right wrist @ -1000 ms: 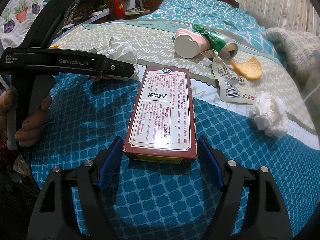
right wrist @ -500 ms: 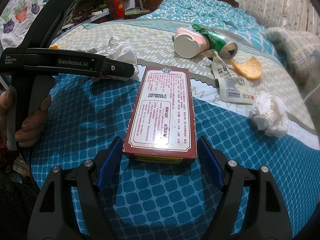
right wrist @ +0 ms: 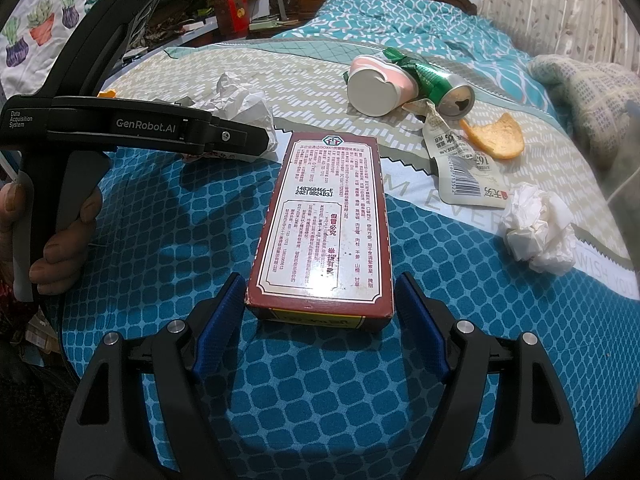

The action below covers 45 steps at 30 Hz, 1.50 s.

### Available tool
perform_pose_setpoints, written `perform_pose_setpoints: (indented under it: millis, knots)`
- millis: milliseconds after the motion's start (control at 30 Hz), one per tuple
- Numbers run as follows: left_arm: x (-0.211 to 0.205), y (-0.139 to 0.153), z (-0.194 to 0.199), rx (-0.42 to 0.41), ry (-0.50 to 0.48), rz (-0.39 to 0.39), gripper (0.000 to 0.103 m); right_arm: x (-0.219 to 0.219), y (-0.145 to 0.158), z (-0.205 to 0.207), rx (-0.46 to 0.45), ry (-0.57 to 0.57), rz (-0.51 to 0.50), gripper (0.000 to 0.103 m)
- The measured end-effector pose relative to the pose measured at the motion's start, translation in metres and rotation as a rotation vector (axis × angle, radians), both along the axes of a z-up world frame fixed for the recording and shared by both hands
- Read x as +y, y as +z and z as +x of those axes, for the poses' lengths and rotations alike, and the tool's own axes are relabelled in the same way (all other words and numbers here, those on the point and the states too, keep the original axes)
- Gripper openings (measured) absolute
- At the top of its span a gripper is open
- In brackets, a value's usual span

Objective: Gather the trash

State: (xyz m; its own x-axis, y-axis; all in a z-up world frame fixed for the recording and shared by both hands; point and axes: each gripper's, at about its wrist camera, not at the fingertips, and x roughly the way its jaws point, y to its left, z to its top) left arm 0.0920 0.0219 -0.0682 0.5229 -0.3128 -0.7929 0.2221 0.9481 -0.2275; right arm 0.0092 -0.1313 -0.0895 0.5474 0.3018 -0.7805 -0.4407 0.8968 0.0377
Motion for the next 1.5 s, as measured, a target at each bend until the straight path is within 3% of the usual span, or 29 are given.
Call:
perform_pose_setpoints:
  millis: [167, 233, 267, 433, 667, 933, 1033, 1267, 1500]
  knots:
    - [0.000, 0.000, 0.000, 0.000, 0.000, 0.001, 0.075, 0.000, 0.000, 0.000, 0.000, 0.000, 0.000, 0.077]
    - [0.000, 0.000, 0.000, 0.000, 0.001, 0.001, 0.073, -0.001, 0.001, 0.000, -0.006, 0.001, 0.006, 0.063]
    - [0.001, 0.000, -0.001, -0.002, 0.002, 0.002, 0.072, -0.001, 0.002, 0.000, -0.012, -0.002, 0.012, 0.062]
    - [0.014, 0.000, -0.001, 0.008, 0.037, -0.035, 0.053, 0.003, 0.008, -0.010, -0.074, 0.008, -0.001, 0.061]
    - [0.031, 0.004, -0.002, 0.068, 0.042, -0.167, 0.049, -0.003, 0.029, -0.024, -0.177, -0.008, 0.045, 0.061]
    - [-0.009, 0.039, 0.000, 0.027, -0.059, -0.196, 0.049, -0.050, 0.045, -0.023, -0.226, -0.143, 0.156, 0.061]
    - [-0.048, 0.055, 0.007, 0.022, -0.141, -0.200, 0.049, -0.091, 0.056, -0.028, -0.281, -0.256, 0.217, 0.061]
    - [-0.207, 0.085, 0.029, 0.023, -0.430, -0.159, 0.049, -0.219, 0.056, -0.047, -0.311, -0.594, 0.319, 0.061]
    - [-0.391, 0.079, 0.043, 0.070, -0.694, -0.126, 0.049, -0.349, 0.027, -0.059, -0.207, -0.917, 0.388, 0.061]
